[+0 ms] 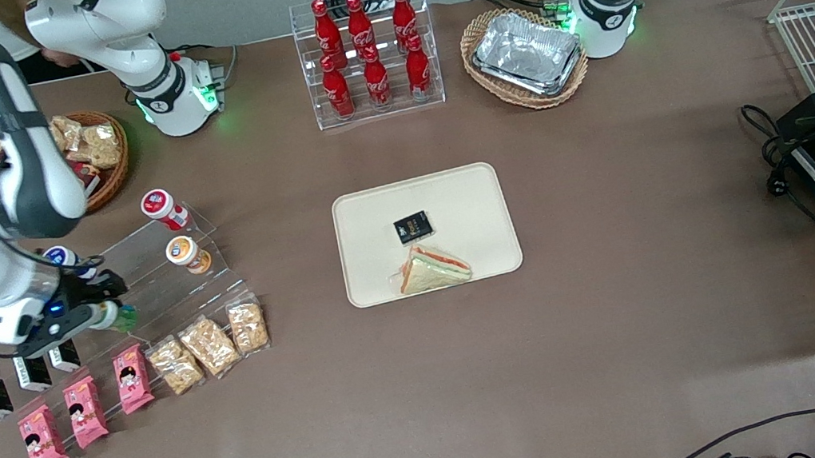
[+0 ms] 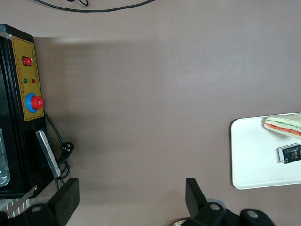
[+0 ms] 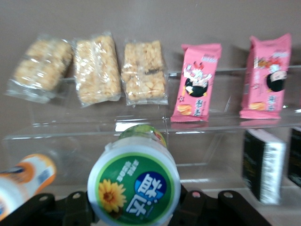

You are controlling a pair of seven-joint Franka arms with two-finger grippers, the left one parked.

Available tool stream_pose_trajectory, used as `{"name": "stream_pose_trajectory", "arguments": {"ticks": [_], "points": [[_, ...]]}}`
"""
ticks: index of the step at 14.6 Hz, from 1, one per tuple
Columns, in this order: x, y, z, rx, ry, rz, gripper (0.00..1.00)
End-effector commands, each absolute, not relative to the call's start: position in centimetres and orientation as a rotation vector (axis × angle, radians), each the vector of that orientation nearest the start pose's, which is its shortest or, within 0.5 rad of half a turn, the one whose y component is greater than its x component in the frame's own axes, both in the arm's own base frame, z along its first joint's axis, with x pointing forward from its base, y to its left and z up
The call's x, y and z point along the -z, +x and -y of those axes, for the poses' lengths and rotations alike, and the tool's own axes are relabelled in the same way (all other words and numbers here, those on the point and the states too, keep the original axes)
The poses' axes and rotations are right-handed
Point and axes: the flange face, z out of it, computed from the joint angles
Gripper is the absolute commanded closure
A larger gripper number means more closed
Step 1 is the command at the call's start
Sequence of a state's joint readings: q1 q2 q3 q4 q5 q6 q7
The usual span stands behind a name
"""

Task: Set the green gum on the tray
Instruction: 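Lift the gum bottle up out of the rack with the right gripper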

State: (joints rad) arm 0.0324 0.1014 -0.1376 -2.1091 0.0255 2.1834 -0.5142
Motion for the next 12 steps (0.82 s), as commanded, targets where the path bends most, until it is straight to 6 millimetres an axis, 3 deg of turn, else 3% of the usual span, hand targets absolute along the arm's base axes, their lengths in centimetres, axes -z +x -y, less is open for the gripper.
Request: {"name": "stream_pose_trajectory", "arguments": {"ticks": [1, 6, 8, 10, 12], "points": [[-44.2, 57.8, 5.5, -0.065, -3.045, 0.600, 0.71], [-53.6, 58.3, 5.0, -0.093, -3.027, 0.618, 0.71], [-56.7, 58.2, 3.8, -0.091, -3.026, 0.604, 0.70], [-58.1, 57.7, -0.6, -0.097, -3.031, 0.516, 0.70], [-58.9, 56.7, -6.9, -0.106, -3.037, 0.379, 0.70]]}}
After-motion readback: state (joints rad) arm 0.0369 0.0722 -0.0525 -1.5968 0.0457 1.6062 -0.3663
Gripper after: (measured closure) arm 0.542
